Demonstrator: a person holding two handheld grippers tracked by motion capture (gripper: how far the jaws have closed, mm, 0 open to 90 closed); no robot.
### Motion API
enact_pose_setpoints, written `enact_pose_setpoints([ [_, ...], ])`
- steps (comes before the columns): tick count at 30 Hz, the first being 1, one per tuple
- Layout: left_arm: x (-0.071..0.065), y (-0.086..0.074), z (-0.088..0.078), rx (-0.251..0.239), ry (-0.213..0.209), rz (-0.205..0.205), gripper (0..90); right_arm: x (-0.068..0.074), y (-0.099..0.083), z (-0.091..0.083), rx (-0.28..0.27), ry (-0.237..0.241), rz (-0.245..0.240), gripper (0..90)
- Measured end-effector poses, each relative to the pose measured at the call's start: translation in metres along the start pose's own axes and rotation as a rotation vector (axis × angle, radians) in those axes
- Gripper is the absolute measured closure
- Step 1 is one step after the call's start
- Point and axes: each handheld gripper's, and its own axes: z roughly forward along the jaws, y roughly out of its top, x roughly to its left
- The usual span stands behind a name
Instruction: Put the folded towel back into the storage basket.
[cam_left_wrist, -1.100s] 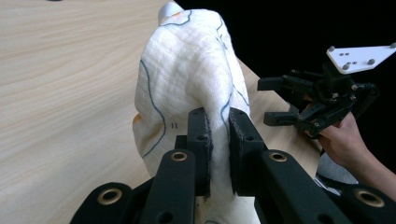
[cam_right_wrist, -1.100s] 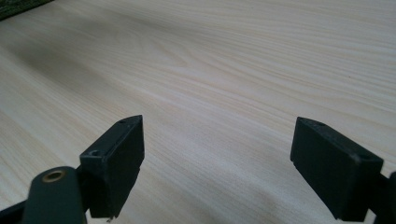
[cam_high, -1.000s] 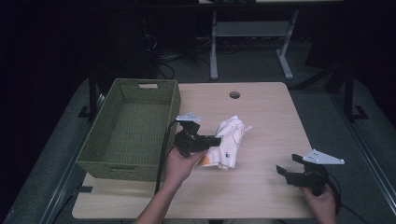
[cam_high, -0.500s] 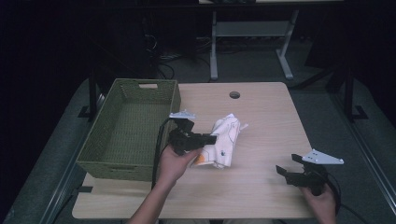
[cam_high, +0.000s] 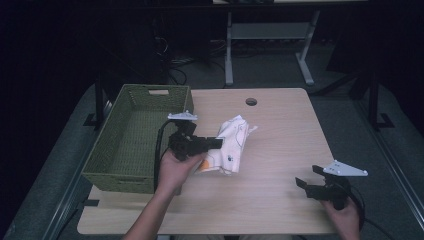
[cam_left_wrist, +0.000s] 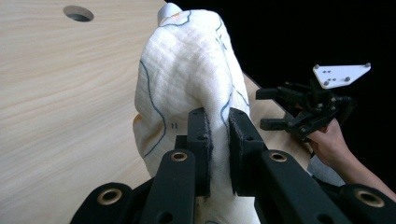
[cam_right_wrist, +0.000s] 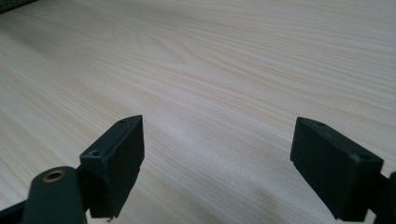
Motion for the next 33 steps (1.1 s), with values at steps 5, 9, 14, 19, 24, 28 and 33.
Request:
enact_pose_setpoints([
  [5,0.004,0.002,-0.008,-0.008,0.002,-0.008,81.3,0.0,0.0,0.0,0.003,0.001,0.0,17.1],
  [9,0.006,0.002,-0.014,-0.01,0.004,-0.012,81.3,0.0,0.0,0.001,0.003,-0.001,-0.003,17.1],
  [14,0.008,0.003,-0.019,-0.015,0.007,-0.019,81.3,0.0,0.0,0.001,0.006,-0.003,-0.004,17.1],
  [19,0.01,0.006,-0.027,-0.016,0.009,-0.019,81.3,0.0,0.0,0.001,0.007,-0.005,-0.007,17.1],
  [24,0.011,0.008,-0.034,-0.025,0.013,-0.021,81.3,0.001,0.0,0.002,0.008,-0.007,-0.009,17.1],
  [28,0.012,0.008,-0.038,-0.025,0.016,-0.021,81.3,0.001,0.0,0.002,0.011,-0.007,-0.012,17.1],
  [33,0.016,0.009,-0.046,-0.031,0.027,-0.03,81.3,0.001,0.0,0.002,0.015,-0.006,-0.011,17.1],
])
